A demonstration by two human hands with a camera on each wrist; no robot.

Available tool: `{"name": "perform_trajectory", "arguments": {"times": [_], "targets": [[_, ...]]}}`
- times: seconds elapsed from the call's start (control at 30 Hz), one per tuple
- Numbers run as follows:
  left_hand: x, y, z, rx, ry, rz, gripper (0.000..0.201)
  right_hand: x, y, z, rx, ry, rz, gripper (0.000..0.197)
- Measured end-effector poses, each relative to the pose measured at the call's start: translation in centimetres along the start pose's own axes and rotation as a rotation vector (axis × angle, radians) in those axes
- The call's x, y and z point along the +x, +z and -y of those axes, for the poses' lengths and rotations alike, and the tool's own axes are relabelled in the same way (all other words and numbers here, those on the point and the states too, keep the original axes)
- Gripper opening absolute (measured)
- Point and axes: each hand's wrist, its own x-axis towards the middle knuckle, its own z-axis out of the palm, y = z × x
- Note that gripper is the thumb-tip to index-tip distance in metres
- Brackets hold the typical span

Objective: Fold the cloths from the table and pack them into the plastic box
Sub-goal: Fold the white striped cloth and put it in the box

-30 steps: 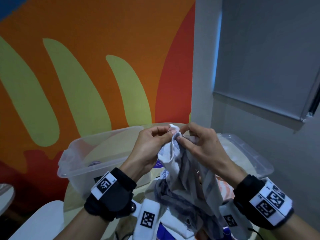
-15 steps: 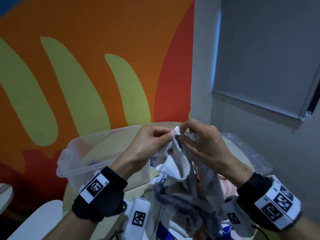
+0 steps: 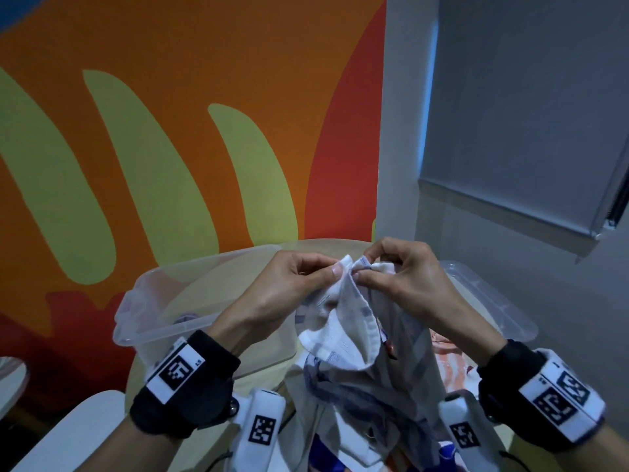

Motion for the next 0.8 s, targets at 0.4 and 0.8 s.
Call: {"name": "perform_trajectory", "arguments": {"times": [0.4,0.8], "targets": [[0.7,1.0,-0.3,-0.018,-0.048,-0.117,0.033,-0.5,0.9,1.0,-0.319,-0.344,-0.125,0.031],[-0.3,0.1,0.4,0.084,0.021,-0.049,0.014,-1.5,-0.6,-0.6,0.249,0.210,0.196,0.026]]}}
